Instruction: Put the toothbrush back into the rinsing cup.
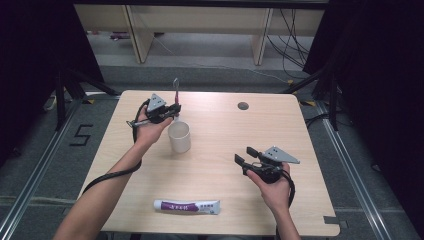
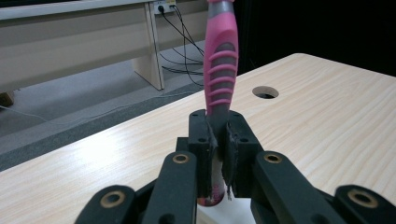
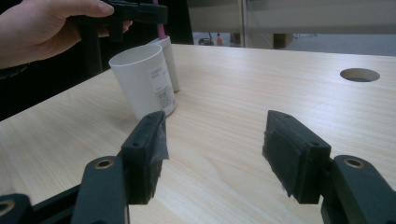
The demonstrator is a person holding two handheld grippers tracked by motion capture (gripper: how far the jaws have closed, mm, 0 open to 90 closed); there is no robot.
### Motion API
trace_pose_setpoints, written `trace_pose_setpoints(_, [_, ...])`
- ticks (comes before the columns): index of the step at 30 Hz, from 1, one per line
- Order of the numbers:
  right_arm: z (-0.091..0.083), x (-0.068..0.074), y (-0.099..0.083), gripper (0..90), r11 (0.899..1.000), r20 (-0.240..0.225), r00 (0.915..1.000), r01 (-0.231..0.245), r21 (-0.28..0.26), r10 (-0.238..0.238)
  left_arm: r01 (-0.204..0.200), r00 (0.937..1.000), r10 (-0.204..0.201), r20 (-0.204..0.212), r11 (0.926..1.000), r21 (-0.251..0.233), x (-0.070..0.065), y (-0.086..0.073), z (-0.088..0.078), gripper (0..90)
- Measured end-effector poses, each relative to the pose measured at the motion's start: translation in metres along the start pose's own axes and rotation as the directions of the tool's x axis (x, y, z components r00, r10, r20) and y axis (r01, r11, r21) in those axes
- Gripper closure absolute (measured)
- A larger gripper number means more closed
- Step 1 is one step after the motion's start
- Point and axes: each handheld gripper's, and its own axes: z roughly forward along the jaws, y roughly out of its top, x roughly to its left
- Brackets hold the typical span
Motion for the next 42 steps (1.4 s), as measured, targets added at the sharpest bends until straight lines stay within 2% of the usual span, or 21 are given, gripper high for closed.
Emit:
trace_pose_setpoints(7, [0.000,0.000,0.000,39.9,1.000,0.001,1.0000,0.001,0.001,-0.001,0.011,0.9999,-0.011,-0.003,0.9999,0.008,0.001,-0.005,0.001,82.3])
trace_pose_setpoints(8, [0.000,0.001,-0.001,39.9,1.000,-0.005,0.9998,-0.017,0.008,0.017,0.008,1.0000,-0.008,-0.003,0.9999,0.010,0.001,-0.005,0.001,82.3])
trace_pose_setpoints(14, [0.000,0.002,-0.001,39.9,1.000,-0.012,0.9996,-0.027,0.014,0.027,0.015,0.9999,-0.015,-0.003,0.9997,0.020,0.002,-0.008,0.002,82.2])
trace_pose_setpoints(17, [0.000,0.000,-0.001,39.9,1.000,-0.001,1.0000,0.002,0.006,-0.002,0.016,0.9999,-0.016,-0.003,0.9996,0.024,0.002,-0.009,0.002,82.1])
trace_pose_setpoints(18, [0.000,0.004,-0.002,39.8,0.999,0.012,0.9989,-0.046,0.007,0.046,0.016,0.9999,-0.016,-0.006,0.9995,0.027,0.002,-0.009,0.002,82.1])
trace_pose_setpoints(20, [0.001,0.003,-0.002,39.8,0.999,-0.012,0.9990,-0.044,0.013,0.044,0.019,0.9998,-0.019,-0.004,0.9994,0.028,0.003,-0.009,0.002,82.0])
trace_pose_setpoints(21, [0.001,0.002,-0.002,39.8,1.000,-0.011,0.9995,-0.028,0.009,0.029,0.019,0.9998,-0.019,-0.001,0.9995,0.027,0.003,-0.009,0.003,82.0])
trace_pose_setpoints(22, [0.001,0.003,-0.002,39.8,0.999,-0.013,0.9989,-0.044,0.013,0.044,0.021,0.9998,-0.021,-0.001,0.9994,0.028,0.003,-0.010,0.003,81.9])
trace_pose_setpoints(24, [0.001,0.001,-0.001,39.8,1.000,-0.004,1.0000,-0.003,0.002,0.003,0.025,0.9997,-0.025,-0.003,0.9992,0.030,0.003,-0.010,0.002,81.8])
trace_pose_setpoints(26, [0.001,0.001,-0.001,39.8,1.000,-0.005,1.0000,-0.004,0.002,0.004,0.030,0.9995,-0.030,-0.003,0.9990,0.031,0.003,-0.010,0.002,81.2])
trace_pose_setpoints(28, [0.001,0.001,-0.001,39.8,1.000,-0.004,1.0000,-0.004,0.004,0.004,0.032,0.9995,-0.032,-0.006,0.9989,0.033,0.003,-0.010,0.002,79.2])
trace_pose_setpoints(29, [0.001,0.004,-0.002,39.8,0.999,-0.011,0.9991,-0.042,0.012,0.042,0.032,0.9995,-0.032,-0.009,0.9989,0.034,0.003,-0.010,0.002,78.0])
trace_pose_setpoints(35, [0.001,0.004,-0.002,39.7,0.999,-0.009,0.9989,-0.045,0.009,0.045,0.066,0.9978,-0.066,-0.009,0.9976,0.020,0.005,-0.009,-0.002,67.6])
trace_pose_setpoints(38, [0.001,0.004,-0.002,39.7,0.999,-0.014,0.9990,-0.043,0.013,0.043,0.065,0.9976,-0.065,-0.023,0.9977,0.021,0.005,-0.009,-0.007,62.5])
trace_pose_setpoints(40, [0.001,0.001,-0.001,39.7,1.000,-0.005,1.0000,-0.005,0.004,0.005,0.065,0.9977,-0.064,-0.021,0.9977,0.020,0.006,-0.008,-0.009,59.7])
trace_pose_setpoints(42, [0.002,0.001,-0.001,39.6,1.000,-0.005,1.0000,-0.002,0.001,0.002,0.060,0.9981,-0.059,-0.018,0.9981,0.014,0.007,-0.007,-0.012,55.4])
